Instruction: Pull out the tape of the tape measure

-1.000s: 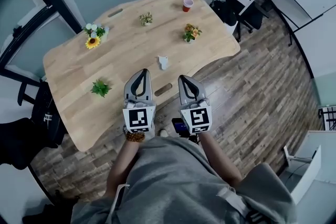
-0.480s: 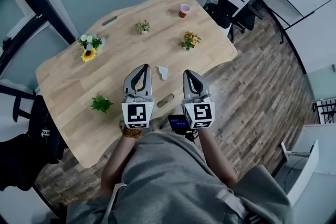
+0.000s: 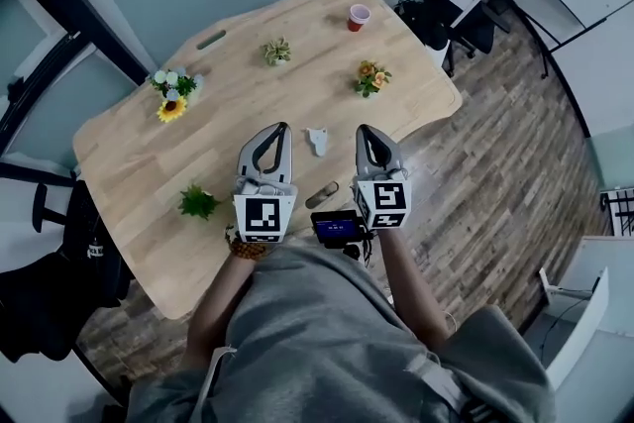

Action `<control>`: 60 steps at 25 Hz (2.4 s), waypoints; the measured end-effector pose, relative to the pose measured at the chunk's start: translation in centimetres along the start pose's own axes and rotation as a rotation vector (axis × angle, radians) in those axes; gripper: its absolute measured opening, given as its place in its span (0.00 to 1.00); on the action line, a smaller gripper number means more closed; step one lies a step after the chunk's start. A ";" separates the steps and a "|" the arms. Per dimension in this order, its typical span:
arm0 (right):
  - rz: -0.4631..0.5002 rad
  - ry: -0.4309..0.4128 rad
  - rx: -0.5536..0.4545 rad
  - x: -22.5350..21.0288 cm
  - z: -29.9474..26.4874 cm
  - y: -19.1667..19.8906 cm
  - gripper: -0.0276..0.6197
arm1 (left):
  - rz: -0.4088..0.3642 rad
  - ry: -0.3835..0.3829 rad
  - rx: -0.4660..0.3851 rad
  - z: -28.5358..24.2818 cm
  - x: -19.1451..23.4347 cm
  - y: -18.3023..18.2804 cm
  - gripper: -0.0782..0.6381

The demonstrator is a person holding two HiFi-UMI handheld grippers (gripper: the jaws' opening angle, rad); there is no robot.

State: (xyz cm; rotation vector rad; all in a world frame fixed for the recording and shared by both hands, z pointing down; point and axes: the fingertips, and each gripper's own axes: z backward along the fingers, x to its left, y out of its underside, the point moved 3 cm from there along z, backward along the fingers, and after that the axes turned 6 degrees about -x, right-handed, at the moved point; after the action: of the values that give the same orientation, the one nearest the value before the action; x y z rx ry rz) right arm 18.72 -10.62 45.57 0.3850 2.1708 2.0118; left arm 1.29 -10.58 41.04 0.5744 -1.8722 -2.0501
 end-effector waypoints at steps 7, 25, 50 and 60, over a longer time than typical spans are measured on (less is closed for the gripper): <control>0.003 -0.039 0.088 0.6 -2.1 4.2 0.06 | -0.028 -0.010 0.031 0.1 1.3 0.9 0.12; -0.027 -0.145 0.319 2.2 -6.1 14.1 0.09 | -0.053 -0.088 0.065 0.0 4.9 2.6 0.12; -0.042 -0.174 0.687 5.1 -7.3 27.3 0.23 | -0.066 -0.097 0.126 0.8 7.1 4.8 0.12; -0.077 -0.147 0.786 5.1 -7.3 29.0 0.29 | -0.061 -0.123 0.136 1.0 8.1 5.2 0.12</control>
State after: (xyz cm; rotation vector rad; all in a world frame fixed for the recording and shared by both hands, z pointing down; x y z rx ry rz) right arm 14.08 -14.21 75.36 0.5003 2.7307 0.9727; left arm -6.50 -14.12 45.56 0.5569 -2.1018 -2.0502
